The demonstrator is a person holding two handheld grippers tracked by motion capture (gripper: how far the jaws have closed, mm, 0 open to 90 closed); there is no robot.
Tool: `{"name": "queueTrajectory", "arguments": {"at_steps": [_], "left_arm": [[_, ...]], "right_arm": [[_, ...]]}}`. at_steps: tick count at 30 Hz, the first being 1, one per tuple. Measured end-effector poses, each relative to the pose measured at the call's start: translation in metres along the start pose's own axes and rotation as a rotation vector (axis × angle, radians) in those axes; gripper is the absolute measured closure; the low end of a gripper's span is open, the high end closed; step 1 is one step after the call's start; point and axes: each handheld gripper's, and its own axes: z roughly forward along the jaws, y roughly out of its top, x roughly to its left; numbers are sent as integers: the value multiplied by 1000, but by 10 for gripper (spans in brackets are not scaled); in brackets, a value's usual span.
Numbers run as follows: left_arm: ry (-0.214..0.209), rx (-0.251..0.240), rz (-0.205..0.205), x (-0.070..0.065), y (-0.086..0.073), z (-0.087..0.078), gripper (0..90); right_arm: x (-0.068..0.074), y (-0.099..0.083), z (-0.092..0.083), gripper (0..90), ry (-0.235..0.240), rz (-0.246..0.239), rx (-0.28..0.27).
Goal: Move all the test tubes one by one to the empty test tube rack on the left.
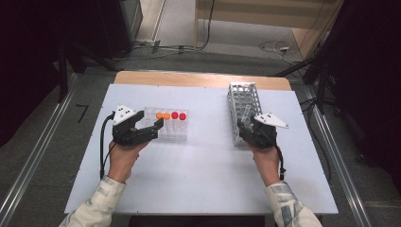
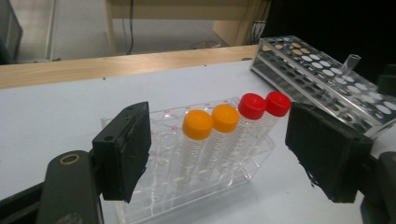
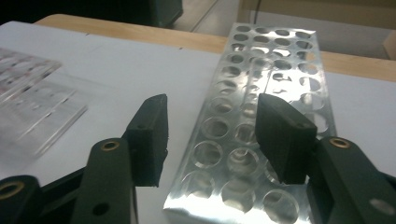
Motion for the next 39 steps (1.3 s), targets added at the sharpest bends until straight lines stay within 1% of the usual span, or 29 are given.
{"name": "queueTrajectory", "arguments": {"at_steps": [2,4,8,10,19,24,28,32,36,39], "left_arm": [[0,-1,2,-1,0,0,228],[-5,-1,7,-2,0,0,228],[-6,1,16,-5,-1,0,228],[-8,2,21,-6,-1,0,229],[-8,8,25,-7,-2,3,230],[-6,8,23,-6,-3,2,233],[-3,10,22,-6,-3,3,234],[-4,15,25,-6,-4,4,235],[-7,11,26,-7,-4,4,237],[-8,9,25,-7,-3,3,239]], "right_arm": [[-4,4,6,476,-21,8,-5],[-7,6,12,513,-44,3,-2],[-13,7,25,550,-72,19,26],[-16,6,31,561,-74,31,36],[-17,10,43,610,-93,29,55],[-19,8,48,633,-100,33,77],[-20,8,51,661,-103,38,75],[-20,8,51,680,-102,33,78],[-18,11,53,720,-100,23,88],[-17,11,54,726,-101,18,87]]}}
